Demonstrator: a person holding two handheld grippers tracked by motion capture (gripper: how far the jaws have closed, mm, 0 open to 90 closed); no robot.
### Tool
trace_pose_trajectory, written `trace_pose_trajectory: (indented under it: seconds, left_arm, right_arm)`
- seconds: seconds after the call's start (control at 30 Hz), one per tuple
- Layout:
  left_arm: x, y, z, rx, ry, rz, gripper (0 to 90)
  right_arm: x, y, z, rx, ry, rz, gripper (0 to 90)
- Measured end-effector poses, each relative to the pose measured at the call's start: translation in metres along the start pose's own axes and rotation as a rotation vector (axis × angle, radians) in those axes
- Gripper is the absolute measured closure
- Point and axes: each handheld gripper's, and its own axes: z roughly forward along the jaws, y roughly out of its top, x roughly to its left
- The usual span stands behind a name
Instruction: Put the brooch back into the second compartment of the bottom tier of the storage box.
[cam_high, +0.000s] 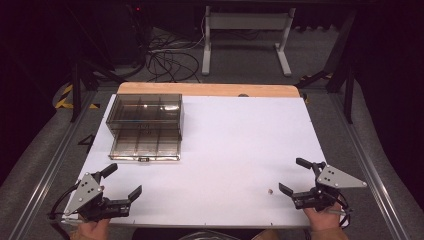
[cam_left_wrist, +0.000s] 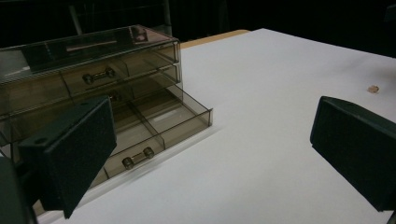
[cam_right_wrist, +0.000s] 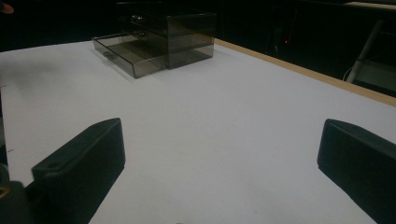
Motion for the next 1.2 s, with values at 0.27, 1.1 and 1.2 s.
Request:
trace_pose_trajectory:
  seconds: [0.27,1.1,1.2]
  left_arm:
    - [0.001,0.0,-0.002,-0.016,-0.029,-0.033,1.6]
    - [-0.001,0.0,-0.002,-0.005,-0.015,-0.014,3.1]
    - [-0.001,0.0,-0.001,-0.004,-0.016,-0.017,3.1]
  right_arm:
    - [0.001,0.001,0.0,0.007,0.0,-0.001,3.2]
    - [0.001,0.012,0.009,0.048,0.013,-0.016,4.6]
    - [0.001,0.017,0.012,0.064,0.02,-0.019,4.6]
